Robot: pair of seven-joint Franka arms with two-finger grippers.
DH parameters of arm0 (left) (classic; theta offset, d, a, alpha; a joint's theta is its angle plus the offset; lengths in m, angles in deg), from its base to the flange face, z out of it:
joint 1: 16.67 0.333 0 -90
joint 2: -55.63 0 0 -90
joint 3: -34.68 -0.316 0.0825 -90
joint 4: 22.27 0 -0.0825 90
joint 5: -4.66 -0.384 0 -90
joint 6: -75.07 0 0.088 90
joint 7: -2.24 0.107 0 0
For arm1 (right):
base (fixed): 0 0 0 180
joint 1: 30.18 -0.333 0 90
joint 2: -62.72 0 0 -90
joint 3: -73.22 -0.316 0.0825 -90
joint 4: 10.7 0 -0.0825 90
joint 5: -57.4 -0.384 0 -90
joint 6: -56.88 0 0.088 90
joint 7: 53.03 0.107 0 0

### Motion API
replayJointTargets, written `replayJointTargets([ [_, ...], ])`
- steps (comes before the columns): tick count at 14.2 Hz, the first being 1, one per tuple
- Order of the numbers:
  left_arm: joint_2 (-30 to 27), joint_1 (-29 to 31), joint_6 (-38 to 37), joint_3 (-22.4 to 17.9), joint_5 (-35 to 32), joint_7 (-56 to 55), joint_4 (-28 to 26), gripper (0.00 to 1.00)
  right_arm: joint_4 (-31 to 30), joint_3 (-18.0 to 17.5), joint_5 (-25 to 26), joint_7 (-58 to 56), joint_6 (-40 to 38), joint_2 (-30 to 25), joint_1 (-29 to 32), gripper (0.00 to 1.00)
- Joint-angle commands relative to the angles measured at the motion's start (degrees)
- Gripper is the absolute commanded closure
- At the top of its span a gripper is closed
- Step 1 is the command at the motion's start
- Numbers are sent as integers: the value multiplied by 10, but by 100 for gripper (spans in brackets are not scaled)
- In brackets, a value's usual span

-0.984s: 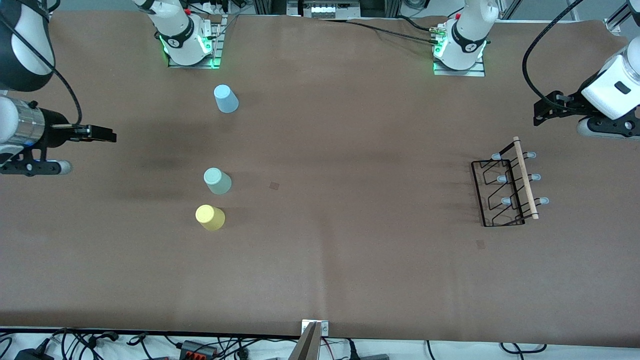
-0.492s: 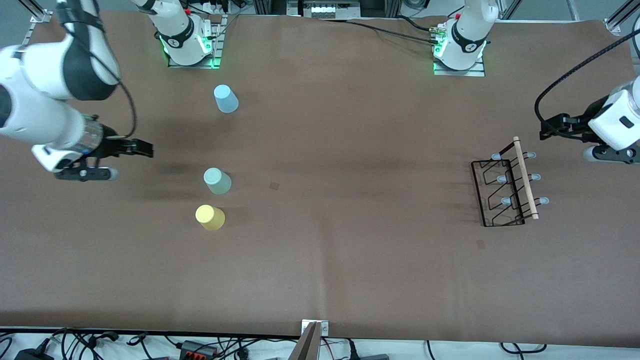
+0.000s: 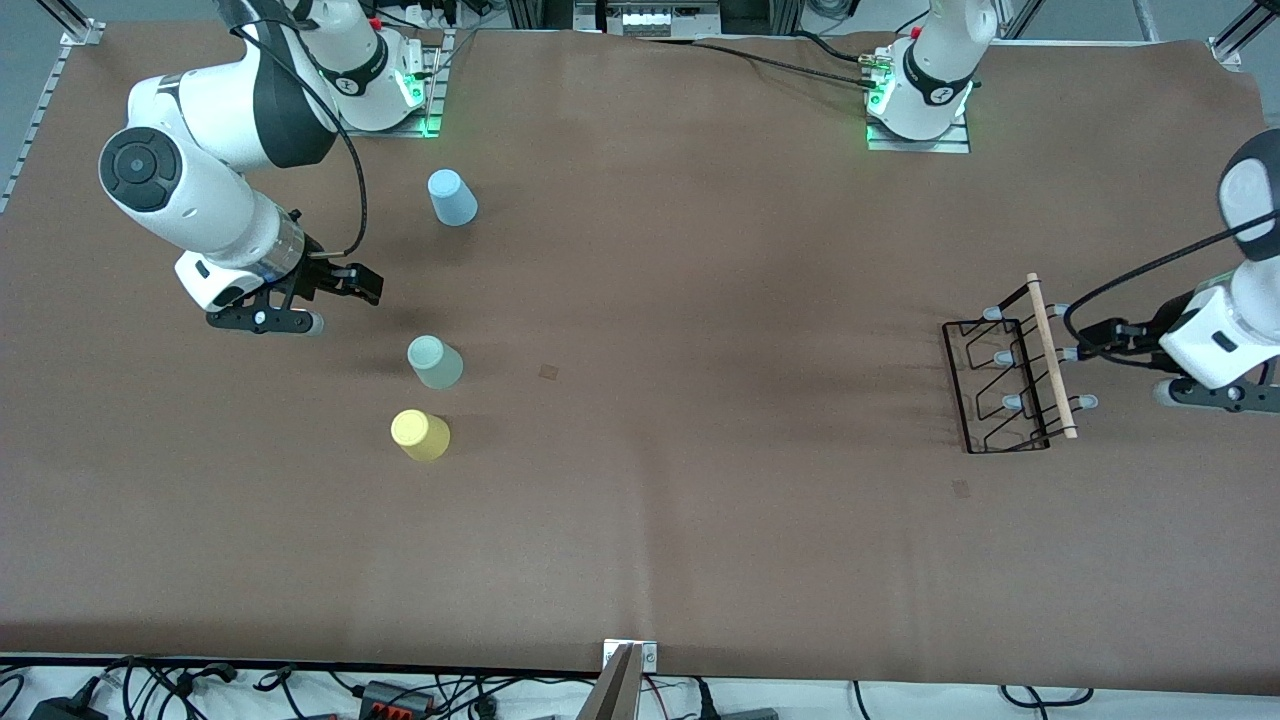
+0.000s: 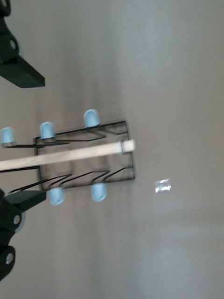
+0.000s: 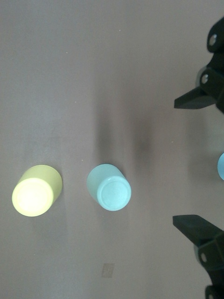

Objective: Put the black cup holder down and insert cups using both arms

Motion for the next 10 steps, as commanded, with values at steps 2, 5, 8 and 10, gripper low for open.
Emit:
replayJointTargets([
  [2, -44, 17, 147, 11, -8, -1, -115, 3, -19, 4, -5, 2, 28, -12, -4, 0],
  [5, -47, 15, 159, 19, -8, -57, -151, 6, -16, 4, -5, 5, 31, -10, -4, 0],
  [8, -36, 15, 195, 20, -8, -59, -157, 6, -18, 4, -5, 37, 45, -1, -7, 0],
  [10, -32, 14, 224, 21, -8, -60, -173, 12, -19, 4, 0, 112, 84, 29, -34, 0],
])
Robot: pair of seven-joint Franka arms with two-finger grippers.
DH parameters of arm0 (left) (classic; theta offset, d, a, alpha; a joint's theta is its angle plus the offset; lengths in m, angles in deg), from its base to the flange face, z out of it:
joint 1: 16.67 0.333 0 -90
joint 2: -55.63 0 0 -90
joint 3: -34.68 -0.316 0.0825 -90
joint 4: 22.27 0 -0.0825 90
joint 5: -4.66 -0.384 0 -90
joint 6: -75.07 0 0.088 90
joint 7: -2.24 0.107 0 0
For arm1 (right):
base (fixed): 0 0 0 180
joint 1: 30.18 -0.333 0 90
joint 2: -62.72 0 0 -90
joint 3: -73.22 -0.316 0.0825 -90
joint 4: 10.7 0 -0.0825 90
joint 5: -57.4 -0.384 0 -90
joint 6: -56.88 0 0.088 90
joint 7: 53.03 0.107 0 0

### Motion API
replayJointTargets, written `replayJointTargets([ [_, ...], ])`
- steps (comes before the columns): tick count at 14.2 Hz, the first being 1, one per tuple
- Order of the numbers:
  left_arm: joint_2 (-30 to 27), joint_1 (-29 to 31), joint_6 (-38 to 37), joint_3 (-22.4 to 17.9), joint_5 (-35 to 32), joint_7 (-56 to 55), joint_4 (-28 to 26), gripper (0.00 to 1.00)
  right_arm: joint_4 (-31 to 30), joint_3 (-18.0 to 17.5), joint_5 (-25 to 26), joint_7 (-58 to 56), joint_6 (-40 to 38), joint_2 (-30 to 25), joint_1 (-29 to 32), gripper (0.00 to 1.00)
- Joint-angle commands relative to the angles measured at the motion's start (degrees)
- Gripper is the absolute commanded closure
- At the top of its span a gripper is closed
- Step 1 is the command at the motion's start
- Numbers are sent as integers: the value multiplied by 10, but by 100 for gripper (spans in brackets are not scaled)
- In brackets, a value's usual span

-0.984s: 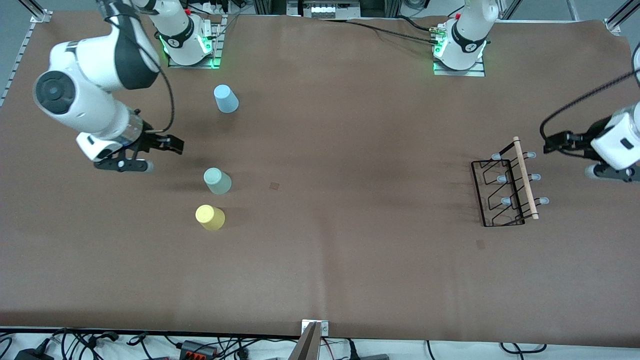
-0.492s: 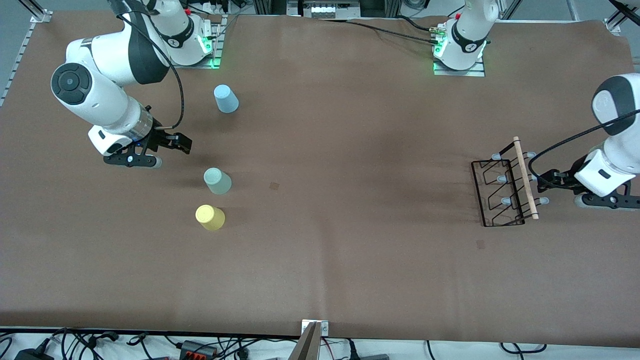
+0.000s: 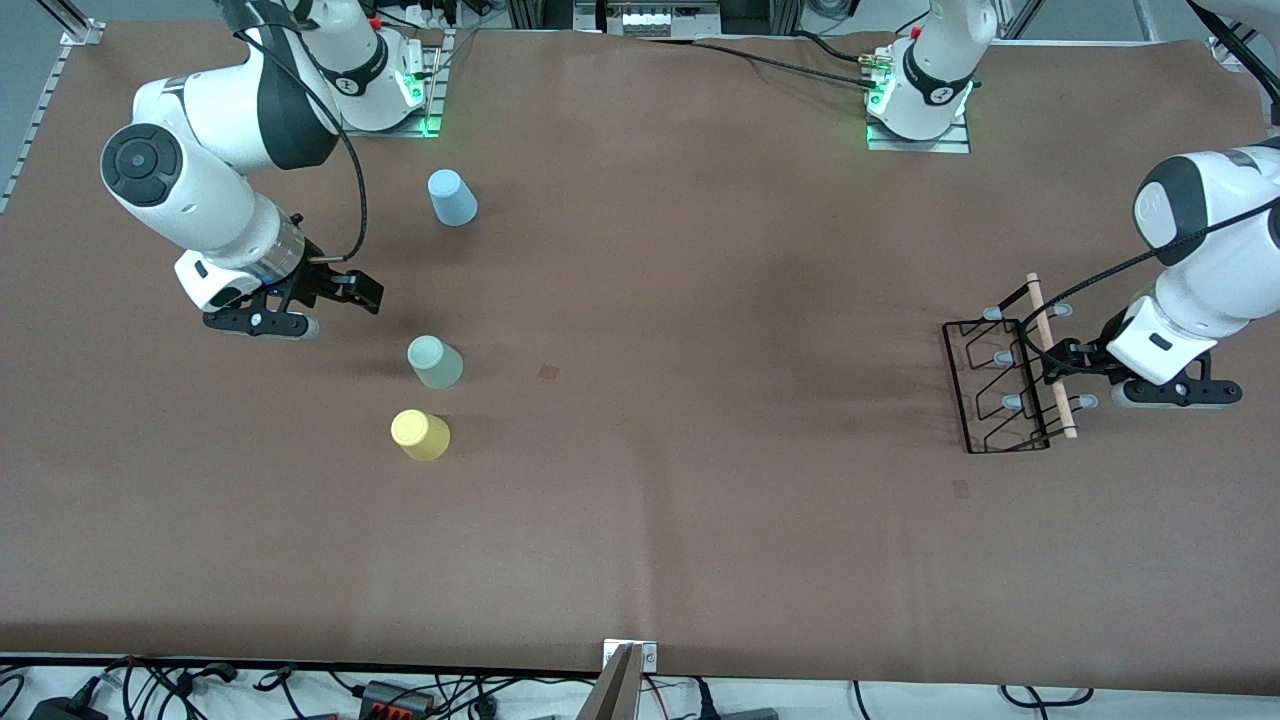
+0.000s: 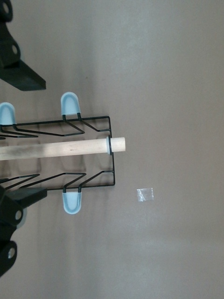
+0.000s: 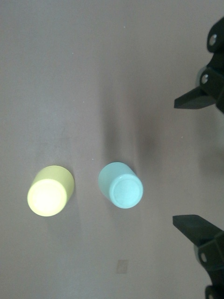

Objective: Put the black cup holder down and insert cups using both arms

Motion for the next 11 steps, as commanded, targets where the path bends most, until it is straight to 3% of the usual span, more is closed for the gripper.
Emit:
replayJointTargets([
  [1, -7, 3, 53, 5, -8, -10, -40, 16, -10, 3, 6, 75, 71, 47, -38, 0],
  [5, -6, 2, 72, 6, -8, -11, -58, 38, -19, -12, 8, 74, 171, 106, -45, 0],
  [7, -6, 2, 70, 6, -8, -10, -58, 57, -50, -12, 31, 41, 206, 106, -43, 0],
  [11, -4, 2, 67, 6, -8, -9, -58, 86, -84, -13, 32, 11, 266, 113, -36, 0],
])
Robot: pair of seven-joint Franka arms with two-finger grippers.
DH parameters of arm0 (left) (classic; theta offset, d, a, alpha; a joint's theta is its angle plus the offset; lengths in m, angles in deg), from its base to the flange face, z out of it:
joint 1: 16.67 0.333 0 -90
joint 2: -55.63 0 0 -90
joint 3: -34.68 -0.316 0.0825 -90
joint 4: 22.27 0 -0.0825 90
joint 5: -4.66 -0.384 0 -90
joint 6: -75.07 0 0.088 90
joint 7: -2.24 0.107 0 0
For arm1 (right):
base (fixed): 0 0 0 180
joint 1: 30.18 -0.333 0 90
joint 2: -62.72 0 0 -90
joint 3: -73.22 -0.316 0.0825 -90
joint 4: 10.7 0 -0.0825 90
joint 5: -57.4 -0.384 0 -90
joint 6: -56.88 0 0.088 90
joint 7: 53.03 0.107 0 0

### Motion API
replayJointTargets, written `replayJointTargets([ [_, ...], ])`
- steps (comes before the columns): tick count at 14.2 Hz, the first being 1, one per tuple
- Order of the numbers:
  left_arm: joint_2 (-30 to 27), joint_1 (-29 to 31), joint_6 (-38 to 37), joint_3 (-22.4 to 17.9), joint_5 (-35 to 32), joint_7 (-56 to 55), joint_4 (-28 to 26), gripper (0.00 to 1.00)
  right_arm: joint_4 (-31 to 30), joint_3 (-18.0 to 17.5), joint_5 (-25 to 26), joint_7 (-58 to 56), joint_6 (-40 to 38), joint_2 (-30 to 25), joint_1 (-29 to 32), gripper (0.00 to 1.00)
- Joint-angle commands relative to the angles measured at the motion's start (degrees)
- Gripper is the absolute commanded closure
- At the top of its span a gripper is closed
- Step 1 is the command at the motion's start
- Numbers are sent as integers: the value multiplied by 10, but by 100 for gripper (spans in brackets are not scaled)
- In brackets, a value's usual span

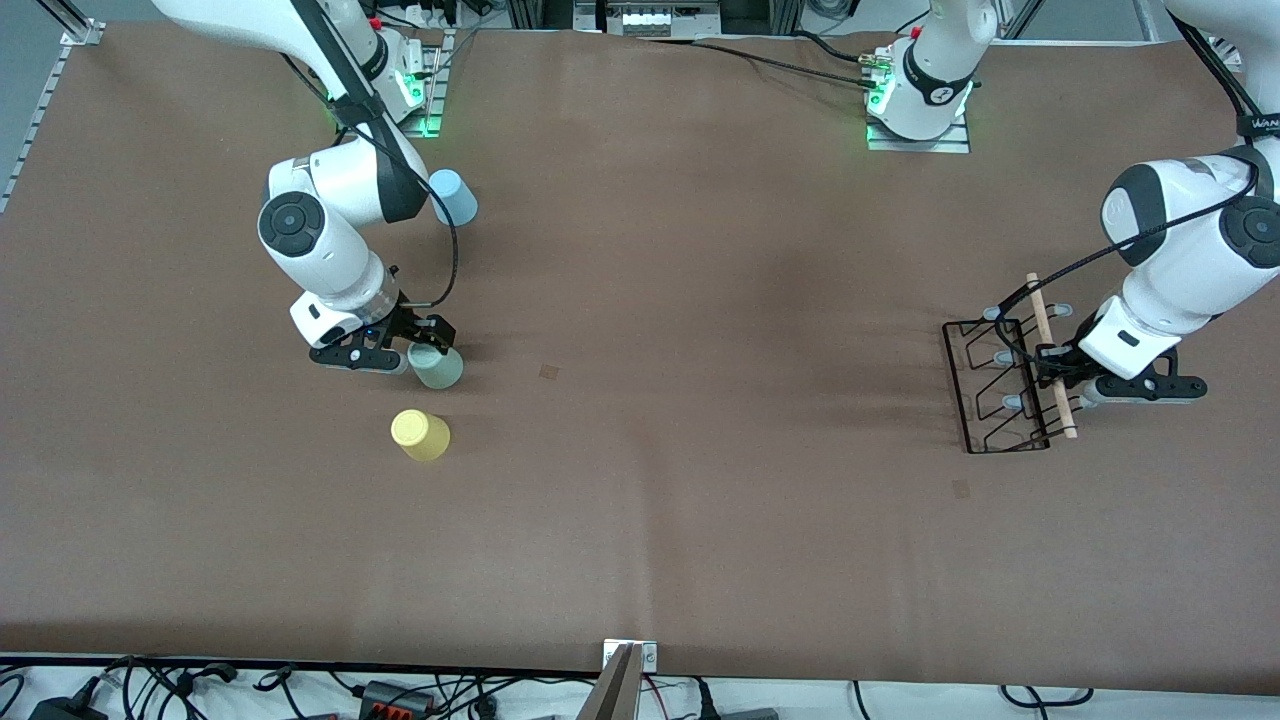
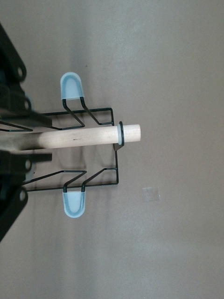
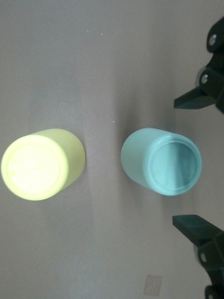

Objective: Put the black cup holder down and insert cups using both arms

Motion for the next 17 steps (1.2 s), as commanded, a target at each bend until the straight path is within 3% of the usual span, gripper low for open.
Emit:
replayJointTargets([
  [1, -5, 2, 3, 3, -8, -6, -6, 92, -23, -2, 7, -15, 29, -4, 5, 0],
  [3, -6, 3, 3, 3, -8, -6, -2, 98, -24, -2, 7, -29, 46, 12, 6, 0],
  [6, -19, 2, 1, 15, -8, -7, 9, 99, -23, -2, 7, -35, 77, 33, 3, 0],
  [11, -16, -2, -181, 72, -8, -12, 137, 99, -20, -2, 6, -35, 97, 51, -1, 0],
  [13, -12, -2, -201, 108, -8, -20, 154, 99, -20, -2, 6, -35, 98, 54, -1, 0],
  [14, -10, -7, -200, 129, -6, -21, 156, 99, -20, -2, 6, -36, 98, 54, -1, 13],
  [16, 0, -26, -199, 166, -1, -37, 163, 99, -20, -2, 6, -37, 97, 54, -1, 64],
  [17, 13, -39, -196, 177, -1, -58, 165, 99, -19, -2, 7, -37, 96, 53, -1, 83],
])
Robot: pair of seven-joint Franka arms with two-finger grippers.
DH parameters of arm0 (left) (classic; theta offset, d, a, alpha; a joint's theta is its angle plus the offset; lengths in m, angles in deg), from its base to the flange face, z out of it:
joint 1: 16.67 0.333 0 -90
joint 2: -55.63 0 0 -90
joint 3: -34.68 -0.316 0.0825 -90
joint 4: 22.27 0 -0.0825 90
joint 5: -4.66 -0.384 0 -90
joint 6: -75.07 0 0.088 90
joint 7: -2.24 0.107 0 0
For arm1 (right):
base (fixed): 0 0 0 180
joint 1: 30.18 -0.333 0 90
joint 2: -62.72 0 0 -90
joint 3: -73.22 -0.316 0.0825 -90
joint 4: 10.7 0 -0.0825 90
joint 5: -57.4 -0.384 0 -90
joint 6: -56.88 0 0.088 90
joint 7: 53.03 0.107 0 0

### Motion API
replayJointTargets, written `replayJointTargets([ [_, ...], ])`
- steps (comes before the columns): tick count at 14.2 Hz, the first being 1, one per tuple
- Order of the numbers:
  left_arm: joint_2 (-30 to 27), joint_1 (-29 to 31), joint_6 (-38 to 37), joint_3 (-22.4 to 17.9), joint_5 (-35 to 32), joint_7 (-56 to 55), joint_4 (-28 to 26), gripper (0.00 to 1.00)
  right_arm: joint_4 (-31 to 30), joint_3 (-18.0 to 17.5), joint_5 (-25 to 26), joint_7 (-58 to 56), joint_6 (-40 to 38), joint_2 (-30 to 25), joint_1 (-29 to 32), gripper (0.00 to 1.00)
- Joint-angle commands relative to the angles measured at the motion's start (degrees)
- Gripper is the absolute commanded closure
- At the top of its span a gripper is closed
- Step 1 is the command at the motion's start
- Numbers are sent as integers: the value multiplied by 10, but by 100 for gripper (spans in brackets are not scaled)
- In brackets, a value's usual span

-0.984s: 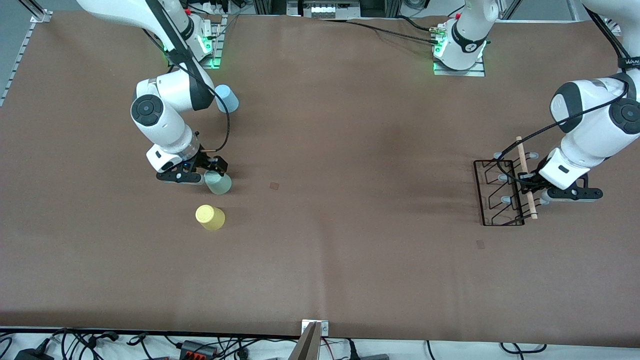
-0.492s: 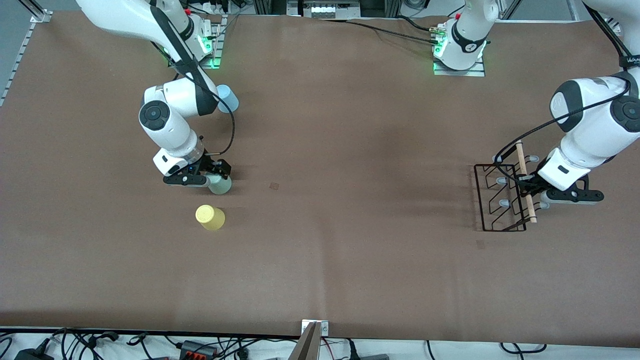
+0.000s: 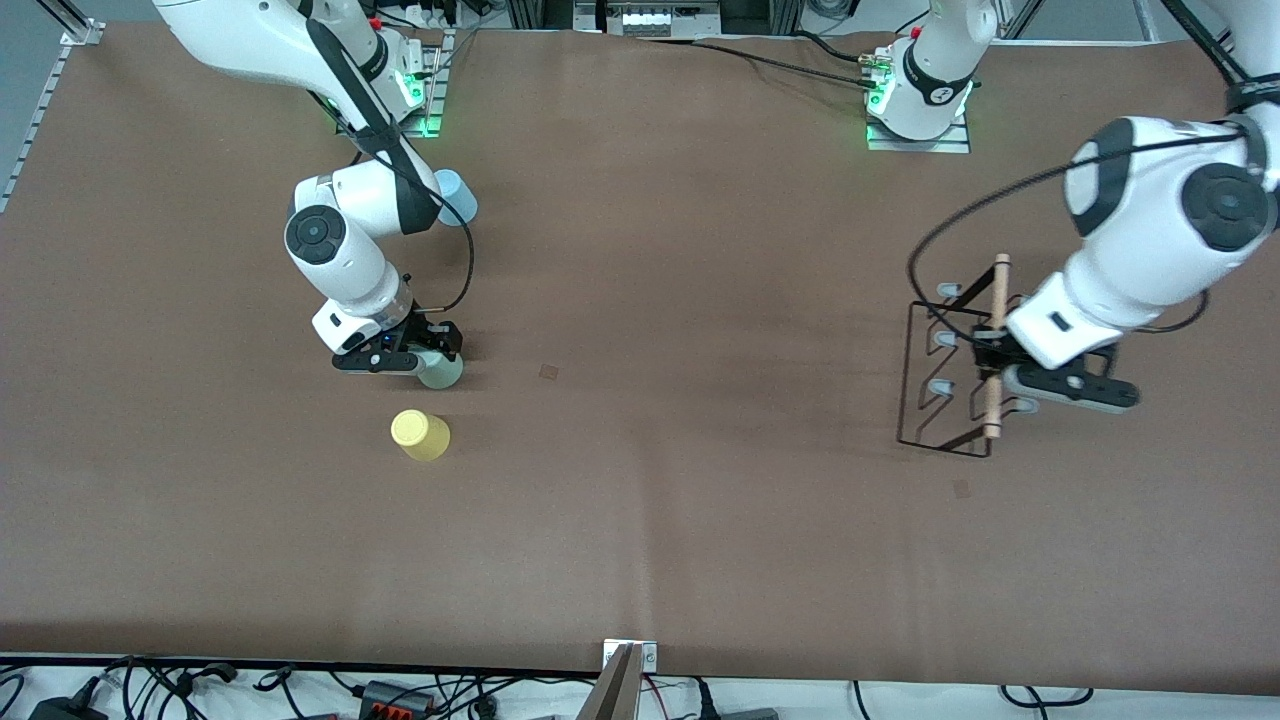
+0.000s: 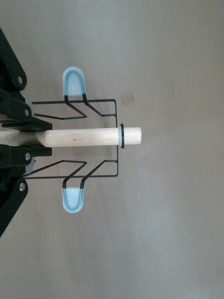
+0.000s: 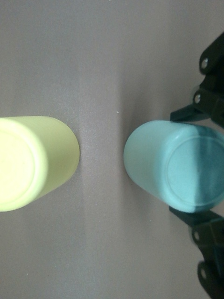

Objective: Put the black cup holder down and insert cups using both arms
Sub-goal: 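Carry the rack to the table middle with the left gripper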

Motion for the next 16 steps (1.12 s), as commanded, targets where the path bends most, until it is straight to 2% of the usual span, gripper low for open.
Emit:
replayJointTargets([
  [1, 32, -41, -10, 35, -1, -55, 35, 99, 1, -1, 6, -10, 7, -1, 1, 90],
  [3, 65, -96, -9, 37, -1, -112, 65, 99, 4, -1, 5, -32, -20, -23, 3, 98],
  [7, 119, -181, -7, 37, -7, -231, 106, 99, 4, -5, 6, -75, -172, -119, 32, 98],
  [9, 141, -231, 3, 35, -10, -291, 112, 99, 5, -35, 5, -67, -248, -167, 46, 98],
  [13, 176, -276, 76, 33, -11, -359, 123, 99, 27, -40, 6, -65, -316, -189, 40, 98],
  [16, 198, -292, 87, 33, -12, -406, 148, 99, 28, -41, 6, -65, -314, -188, 38, 98],
])
